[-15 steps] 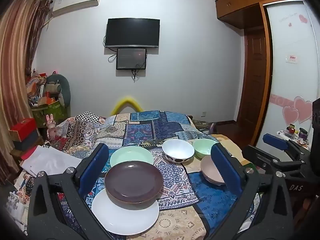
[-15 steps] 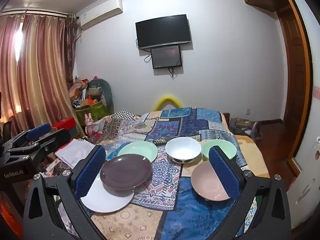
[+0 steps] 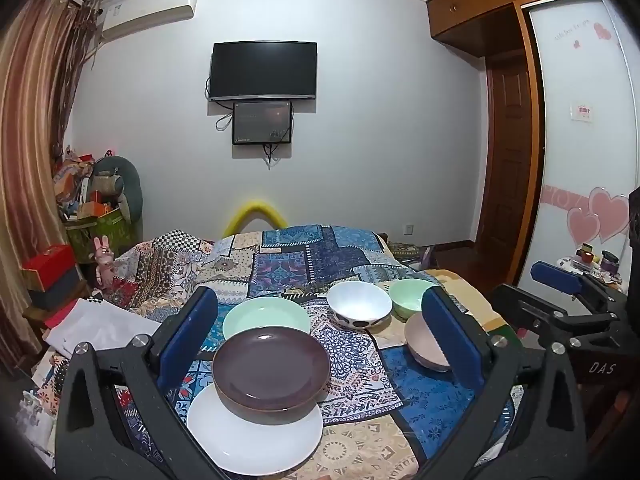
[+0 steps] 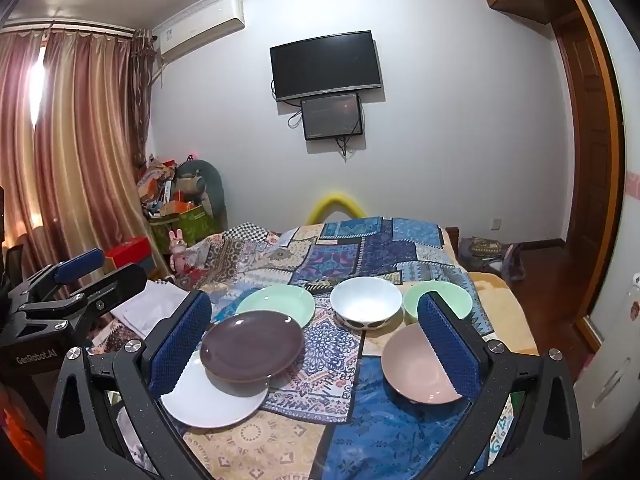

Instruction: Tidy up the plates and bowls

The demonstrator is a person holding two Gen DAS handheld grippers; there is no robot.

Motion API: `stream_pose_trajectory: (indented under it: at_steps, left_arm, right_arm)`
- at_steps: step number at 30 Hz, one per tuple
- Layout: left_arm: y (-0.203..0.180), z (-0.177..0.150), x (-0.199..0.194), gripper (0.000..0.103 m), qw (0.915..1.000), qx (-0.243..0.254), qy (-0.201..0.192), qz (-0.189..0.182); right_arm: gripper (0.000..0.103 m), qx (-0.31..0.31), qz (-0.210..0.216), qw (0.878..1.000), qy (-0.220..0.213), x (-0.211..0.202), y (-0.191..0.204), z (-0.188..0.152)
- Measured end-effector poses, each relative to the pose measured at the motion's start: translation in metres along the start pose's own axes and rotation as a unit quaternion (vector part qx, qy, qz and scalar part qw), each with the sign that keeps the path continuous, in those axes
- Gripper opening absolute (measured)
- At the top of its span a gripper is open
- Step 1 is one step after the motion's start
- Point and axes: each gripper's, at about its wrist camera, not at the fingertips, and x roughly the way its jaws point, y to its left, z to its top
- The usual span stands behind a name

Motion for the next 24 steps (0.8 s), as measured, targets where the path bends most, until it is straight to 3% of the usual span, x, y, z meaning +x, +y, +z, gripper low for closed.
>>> stream_pose_trajectory:
  at_steps: [24]
  left_arm:
    - [-0.0018,-0.0023,0.0025,0.103,1.0,0.005,0.0,-0.001]
  right_arm:
    - [0.103,0.001,0.001,1.0,-0.005,-0.0049,-0.0012,0.003]
